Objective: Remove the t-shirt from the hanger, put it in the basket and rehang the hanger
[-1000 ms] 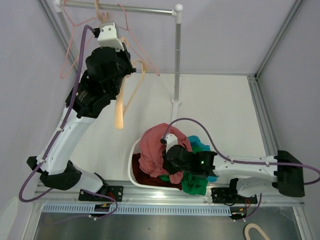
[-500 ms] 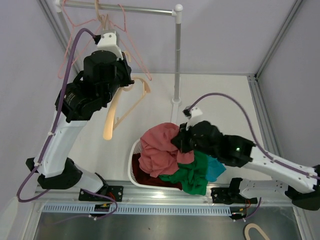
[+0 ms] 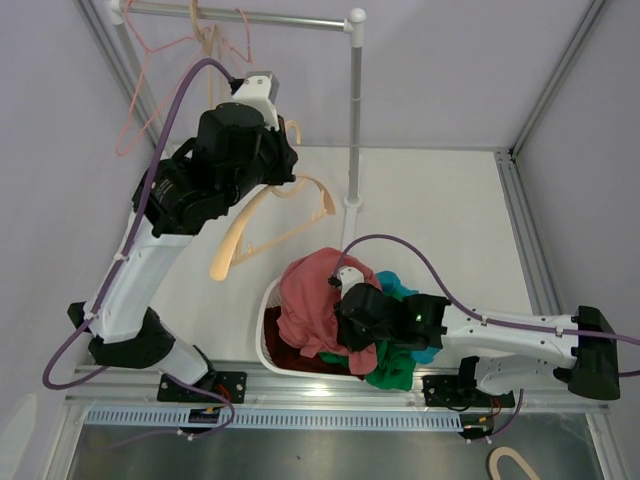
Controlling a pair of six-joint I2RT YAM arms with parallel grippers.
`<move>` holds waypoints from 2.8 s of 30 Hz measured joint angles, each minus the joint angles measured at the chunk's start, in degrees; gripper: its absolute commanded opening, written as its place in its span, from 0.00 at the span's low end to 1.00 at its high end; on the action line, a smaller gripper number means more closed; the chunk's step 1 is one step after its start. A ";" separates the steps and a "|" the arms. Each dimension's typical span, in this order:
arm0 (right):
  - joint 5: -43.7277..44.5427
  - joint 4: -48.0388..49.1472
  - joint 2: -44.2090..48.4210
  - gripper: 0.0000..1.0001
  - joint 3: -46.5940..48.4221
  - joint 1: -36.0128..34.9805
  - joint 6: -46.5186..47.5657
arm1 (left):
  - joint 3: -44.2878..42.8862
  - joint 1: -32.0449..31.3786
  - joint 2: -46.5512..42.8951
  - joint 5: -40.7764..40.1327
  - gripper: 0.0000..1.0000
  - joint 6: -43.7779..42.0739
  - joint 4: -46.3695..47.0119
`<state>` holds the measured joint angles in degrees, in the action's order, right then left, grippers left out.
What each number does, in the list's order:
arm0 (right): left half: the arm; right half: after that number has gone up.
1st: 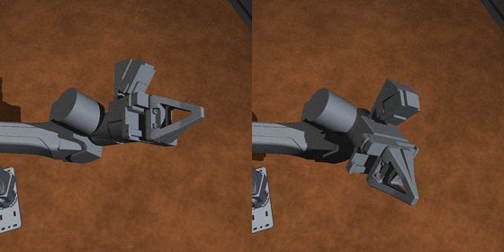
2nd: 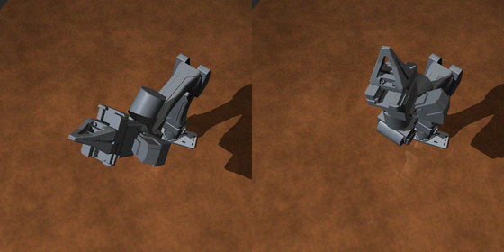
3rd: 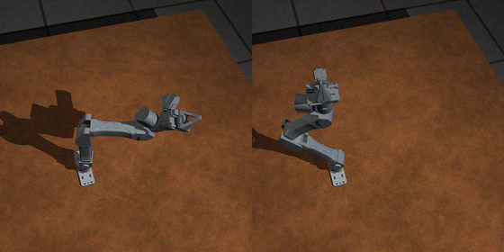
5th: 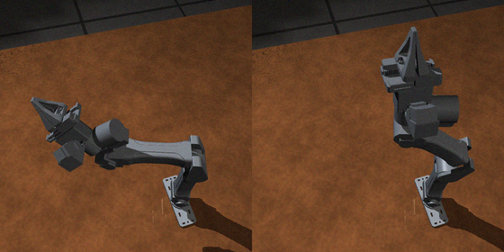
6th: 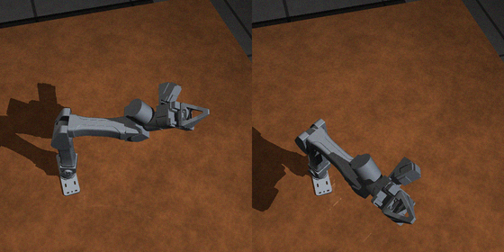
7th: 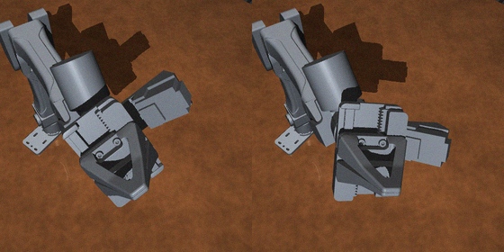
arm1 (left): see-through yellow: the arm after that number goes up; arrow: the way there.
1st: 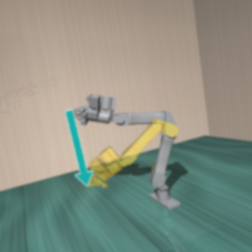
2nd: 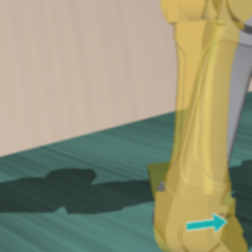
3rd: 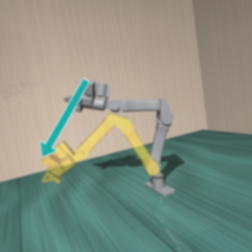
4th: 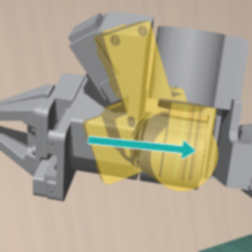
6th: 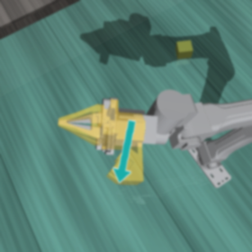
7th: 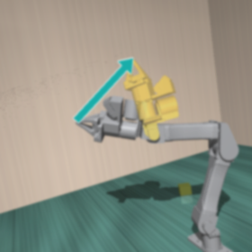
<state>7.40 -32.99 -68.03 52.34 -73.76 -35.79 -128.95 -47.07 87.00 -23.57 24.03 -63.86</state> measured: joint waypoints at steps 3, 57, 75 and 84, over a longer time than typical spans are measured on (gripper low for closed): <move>-0.13 0.72 0.00 0.07 -2.14 -0.02 -1.03 | -1.46 -0.07 2.12 1.44 0.01 -0.04 0.83; 21.84 -3.61 27.78 0.99 -3.74 -4.94 -5.53 | -6.64 19.96 25.29 -6.78 0.01 -19.63 57.99; 21.90 -1.90 28.35 0.99 -4.83 -4.96 -4.98 | -6.29 23.10 27.56 6.08 0.01 -14.51 59.10; 21.88 -0.94 28.13 1.00 -5.62 -5.05 -4.68 | 0.44 23.10 25.70 7.17 0.01 -14.58 59.45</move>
<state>29.28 -33.93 -39.90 46.72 -78.81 -40.47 -128.51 -23.97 112.71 -16.40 9.45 -4.40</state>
